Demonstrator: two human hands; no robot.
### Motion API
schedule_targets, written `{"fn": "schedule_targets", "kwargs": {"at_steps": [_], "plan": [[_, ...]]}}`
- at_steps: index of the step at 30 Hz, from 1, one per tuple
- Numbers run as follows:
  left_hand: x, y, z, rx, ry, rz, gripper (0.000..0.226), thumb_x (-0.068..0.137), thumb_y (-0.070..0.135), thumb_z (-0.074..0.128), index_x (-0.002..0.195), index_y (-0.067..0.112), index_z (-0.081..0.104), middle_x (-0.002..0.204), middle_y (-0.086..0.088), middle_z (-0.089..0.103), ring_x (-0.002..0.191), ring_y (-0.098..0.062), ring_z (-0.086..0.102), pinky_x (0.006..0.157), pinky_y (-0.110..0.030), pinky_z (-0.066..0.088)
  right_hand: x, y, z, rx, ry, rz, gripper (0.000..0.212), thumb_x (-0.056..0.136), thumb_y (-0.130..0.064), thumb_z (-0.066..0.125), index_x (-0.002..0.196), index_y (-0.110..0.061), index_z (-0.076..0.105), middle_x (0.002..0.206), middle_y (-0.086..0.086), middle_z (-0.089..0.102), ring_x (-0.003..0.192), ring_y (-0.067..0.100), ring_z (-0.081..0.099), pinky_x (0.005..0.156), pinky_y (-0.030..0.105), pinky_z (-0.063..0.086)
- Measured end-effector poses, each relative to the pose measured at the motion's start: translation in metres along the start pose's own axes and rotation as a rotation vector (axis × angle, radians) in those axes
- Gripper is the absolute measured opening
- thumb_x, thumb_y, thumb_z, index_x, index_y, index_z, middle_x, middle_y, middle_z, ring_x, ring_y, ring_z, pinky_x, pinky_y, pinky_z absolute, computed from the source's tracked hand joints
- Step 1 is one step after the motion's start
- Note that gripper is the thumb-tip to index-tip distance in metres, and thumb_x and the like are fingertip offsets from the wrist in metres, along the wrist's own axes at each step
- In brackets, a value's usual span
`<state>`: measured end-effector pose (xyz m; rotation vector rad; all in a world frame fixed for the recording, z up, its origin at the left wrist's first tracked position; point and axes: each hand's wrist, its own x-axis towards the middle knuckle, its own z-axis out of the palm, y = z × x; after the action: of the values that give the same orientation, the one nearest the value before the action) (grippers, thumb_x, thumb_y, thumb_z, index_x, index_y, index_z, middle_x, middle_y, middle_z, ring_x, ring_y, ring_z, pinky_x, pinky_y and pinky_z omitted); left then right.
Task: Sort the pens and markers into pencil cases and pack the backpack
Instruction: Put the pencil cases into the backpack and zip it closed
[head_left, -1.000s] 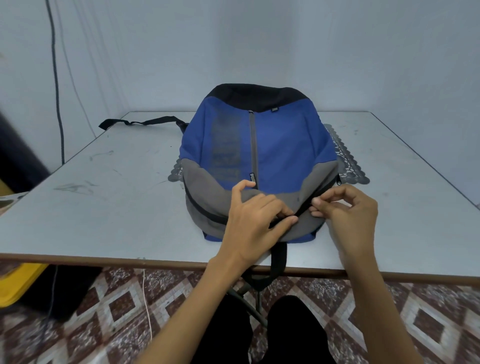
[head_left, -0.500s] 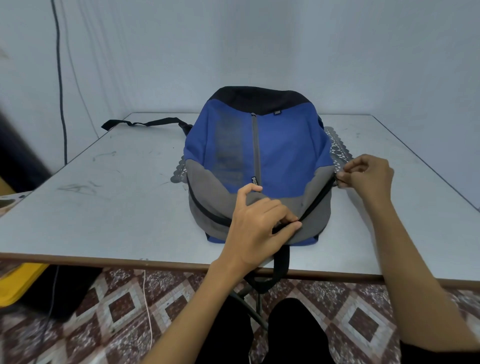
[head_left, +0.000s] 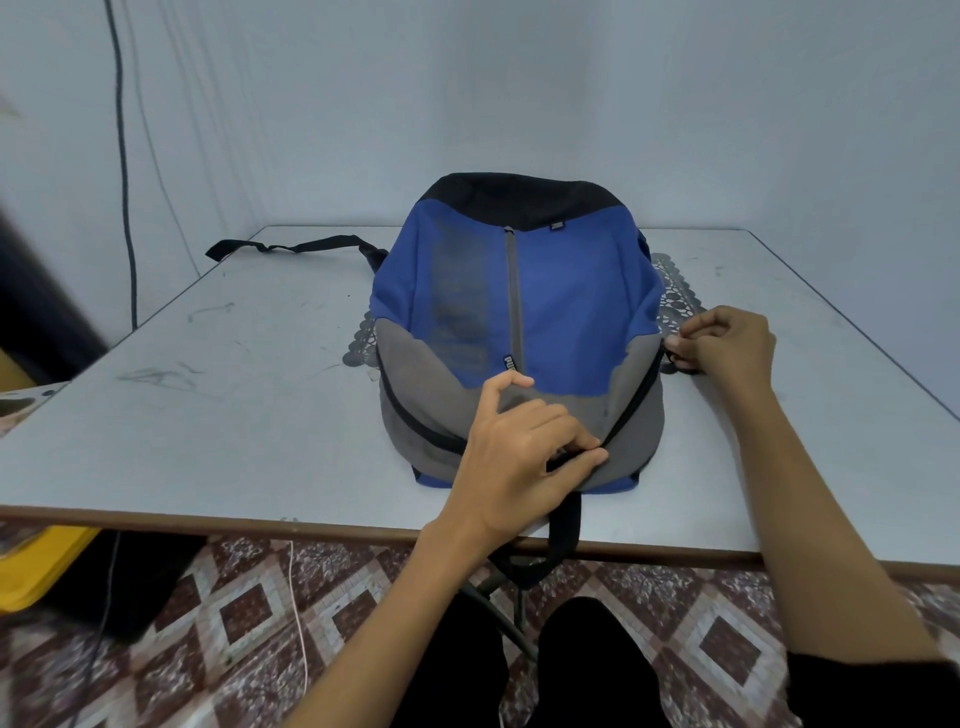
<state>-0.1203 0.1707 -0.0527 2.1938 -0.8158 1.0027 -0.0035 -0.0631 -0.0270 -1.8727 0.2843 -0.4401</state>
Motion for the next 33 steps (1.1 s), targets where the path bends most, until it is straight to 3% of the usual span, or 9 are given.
{"fn": "schedule_targets", "kwargs": {"at_steps": [7, 10, 12, 16, 20, 23, 26, 30, 33], "plan": [[0.000, -0.002, -0.002, 0.003, -0.010, -0.012, 0.014, 0.087, 0.028, 0.072, 0.078, 0.018, 0.070, 0.068, 0.012, 0.060, 0.067, -0.004, 0.052, 0.098, -0.040, 0.038, -0.004, 0.001, 0.000, 0.004, -0.034, -0.061, 0.009, 0.083, -0.001, 0.067, 0.090, -0.006, 0.067, 0.078, 0.009, 0.066, 0.061, 0.016, 0.060, 0.057, 0.019, 0.055], [0.003, -0.003, -0.014, -0.102, -0.050, -0.039, 0.012, 0.091, 0.027, 0.067, 0.083, 0.018, 0.072, 0.077, 0.013, 0.065, 0.075, -0.005, 0.057, 0.090, -0.040, 0.042, -0.004, 0.002, 0.004, -0.027, -0.024, -0.117, 0.009, 0.089, -0.018, 0.063, 0.086, -0.012, 0.068, 0.074, -0.001, 0.063, 0.065, 0.015, 0.057, 0.067, 0.034, 0.054], [0.009, -0.010, -0.028, -0.137, -0.006, -0.117, 0.012, 0.092, 0.027, 0.066, 0.086, 0.019, 0.071, 0.083, 0.012, 0.067, 0.080, -0.010, 0.060, 0.081, -0.039, 0.046, -0.005, 0.002, 0.007, -0.022, -0.033, -0.098, 0.026, 0.090, -0.041, 0.060, 0.072, -0.021, 0.061, 0.068, -0.005, 0.058, 0.067, 0.014, 0.053, 0.071, 0.037, 0.048], [0.024, -0.063, -0.054, -0.068, 0.208, -0.558, 0.018, 0.083, 0.040, 0.059, 0.098, 0.032, 0.068, 0.099, 0.017, 0.064, 0.093, -0.020, 0.057, 0.084, -0.041, 0.049, -0.010, -0.002, 0.012, -0.076, -0.049, -0.052, 0.054, 0.087, -0.061, 0.055, 0.060, -0.017, 0.041, 0.065, -0.002, 0.046, 0.065, 0.016, 0.043, 0.068, 0.033, 0.036], [0.035, -0.128, -0.072, 0.019, 0.062, -1.041, 0.061, 0.086, 0.038, 0.068, 0.138, 0.015, 0.048, 0.141, -0.009, 0.049, 0.128, -0.030, 0.046, 0.107, -0.043, 0.039, -0.013, -0.002, 0.019, -0.206, -0.122, -0.093, 0.056, 0.084, -0.062, 0.058, 0.075, -0.007, 0.056, 0.070, -0.001, 0.054, 0.068, 0.016, 0.048, 0.065, 0.035, 0.035], [0.043, -0.139, -0.072, -0.284, -0.054, -1.273, 0.063, 0.083, 0.037, 0.072, 0.135, 0.008, 0.050, 0.134, -0.010, 0.056, 0.118, -0.026, 0.054, 0.101, -0.039, 0.045, -0.011, 0.001, 0.022, -0.221, -0.172, -0.151, 0.043, 0.081, -0.054, 0.063, 0.082, -0.011, 0.060, 0.075, -0.001, 0.059, 0.074, 0.020, 0.055, 0.069, 0.039, 0.041], [0.049, -0.142, -0.065, -0.325, -0.046, -1.269, 0.054, 0.065, 0.029, 0.065, 0.111, 0.001, 0.062, 0.107, -0.012, 0.064, 0.097, -0.026, 0.059, 0.090, -0.043, 0.050, -0.009, -0.002, 0.023, -0.124, -0.220, -0.147, 0.034, 0.073, -0.037, 0.064, 0.083, -0.004, 0.058, 0.075, 0.004, 0.059, 0.073, 0.021, 0.053, 0.070, 0.043, 0.045], [0.059, -0.134, -0.060, -0.470, 0.069, -1.250, 0.026, 0.089, -0.002, 0.042, 0.109, 0.007, 0.055, 0.091, -0.008, 0.061, 0.078, -0.019, 0.057, 0.064, -0.021, 0.049, -0.014, -0.011, 0.024, 0.181, -0.289, -0.066, 0.007, 0.081, -0.004, 0.055, 0.075, -0.008, 0.055, 0.071, 0.006, 0.054, 0.072, 0.019, 0.049, 0.068, 0.035, 0.042], [0.063, -0.131, -0.060, -0.583, 0.164, -1.234, 0.034, 0.095, -0.008, 0.034, 0.115, 0.009, 0.056, 0.088, 0.000, 0.063, 0.075, -0.012, 0.060, 0.056, -0.016, 0.052, -0.017, -0.018, 0.022, 0.424, -0.334, 0.039, 0.022, 0.084, 0.006, 0.048, 0.092, -0.008, 0.064, 0.086, 0.005, 0.066, 0.077, 0.017, 0.060, 0.068, 0.027, 0.051]]}}
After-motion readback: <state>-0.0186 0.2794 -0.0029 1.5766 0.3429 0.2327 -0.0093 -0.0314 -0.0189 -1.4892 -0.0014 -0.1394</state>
